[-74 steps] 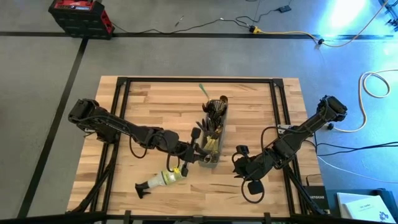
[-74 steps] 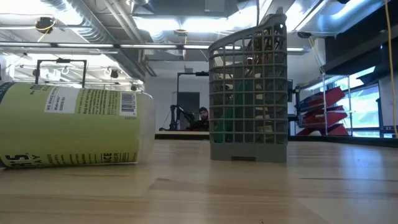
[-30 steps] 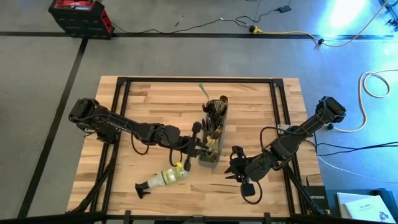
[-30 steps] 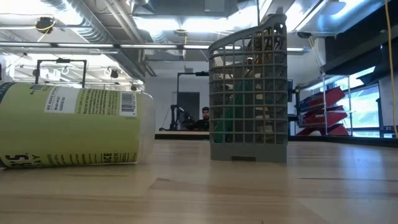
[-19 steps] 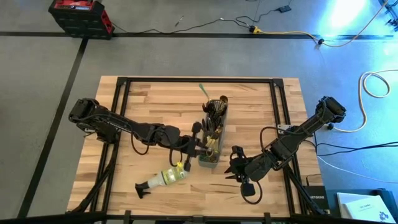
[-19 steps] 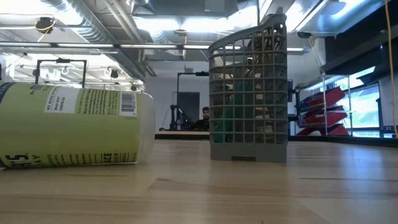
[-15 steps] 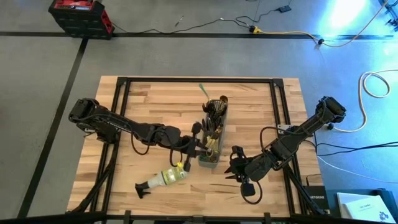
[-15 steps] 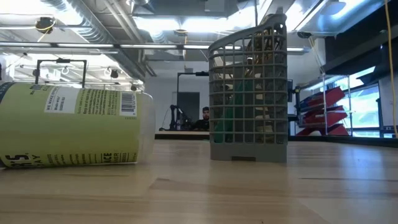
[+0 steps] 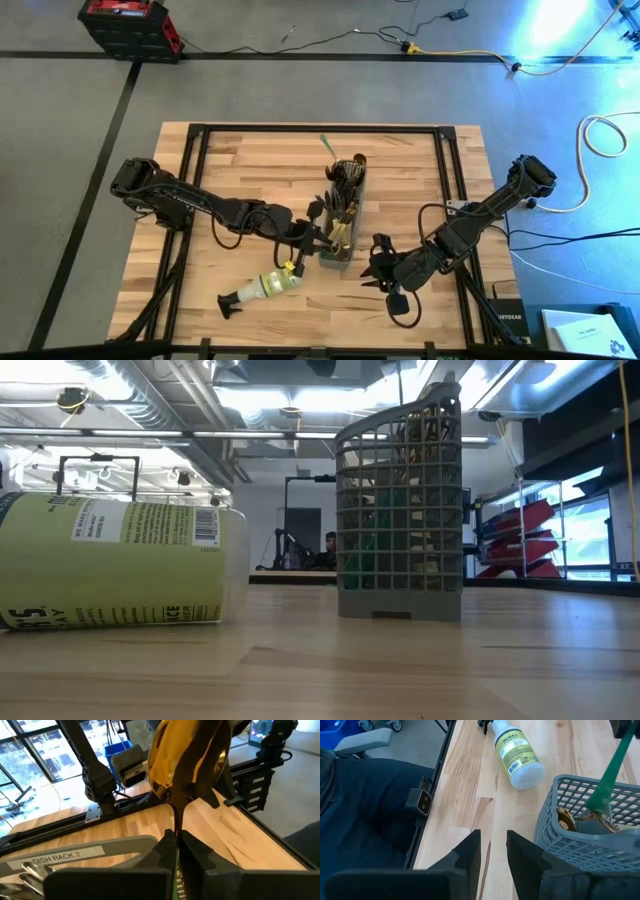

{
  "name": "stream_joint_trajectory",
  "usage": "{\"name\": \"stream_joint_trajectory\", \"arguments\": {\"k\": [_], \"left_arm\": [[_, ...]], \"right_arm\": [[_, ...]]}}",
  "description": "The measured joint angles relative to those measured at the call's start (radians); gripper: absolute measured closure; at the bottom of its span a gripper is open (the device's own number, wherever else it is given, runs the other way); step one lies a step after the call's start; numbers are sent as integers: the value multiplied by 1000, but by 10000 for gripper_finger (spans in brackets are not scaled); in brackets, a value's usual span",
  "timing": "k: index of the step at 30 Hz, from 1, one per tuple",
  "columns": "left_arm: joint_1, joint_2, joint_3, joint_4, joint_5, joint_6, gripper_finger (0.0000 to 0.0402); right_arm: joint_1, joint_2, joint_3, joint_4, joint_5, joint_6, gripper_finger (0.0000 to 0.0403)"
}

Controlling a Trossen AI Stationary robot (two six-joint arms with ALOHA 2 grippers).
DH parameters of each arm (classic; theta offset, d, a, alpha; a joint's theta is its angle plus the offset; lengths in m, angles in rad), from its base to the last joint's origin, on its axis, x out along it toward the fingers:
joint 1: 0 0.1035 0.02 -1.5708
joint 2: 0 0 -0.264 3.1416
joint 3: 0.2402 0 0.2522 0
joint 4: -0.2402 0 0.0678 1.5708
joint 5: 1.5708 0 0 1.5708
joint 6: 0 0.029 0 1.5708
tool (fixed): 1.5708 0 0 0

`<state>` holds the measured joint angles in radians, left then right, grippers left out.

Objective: Sort silverware
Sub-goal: Put the spoon into the silverware basket

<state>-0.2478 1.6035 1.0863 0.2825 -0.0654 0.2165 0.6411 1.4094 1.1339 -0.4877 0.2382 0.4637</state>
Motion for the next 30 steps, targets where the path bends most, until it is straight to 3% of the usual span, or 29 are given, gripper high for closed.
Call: {"name": "stream_joint_trajectory", "arguments": {"k": [24, 30], "left_arm": [[0, 0, 0, -70, -25, -92, 401], [1, 0, 0, -114, -75, -111, 370]], "right_arm": [[0, 0, 0, 0, -2, -4, 327], [0, 0, 0, 0, -6, -5, 327]]}}
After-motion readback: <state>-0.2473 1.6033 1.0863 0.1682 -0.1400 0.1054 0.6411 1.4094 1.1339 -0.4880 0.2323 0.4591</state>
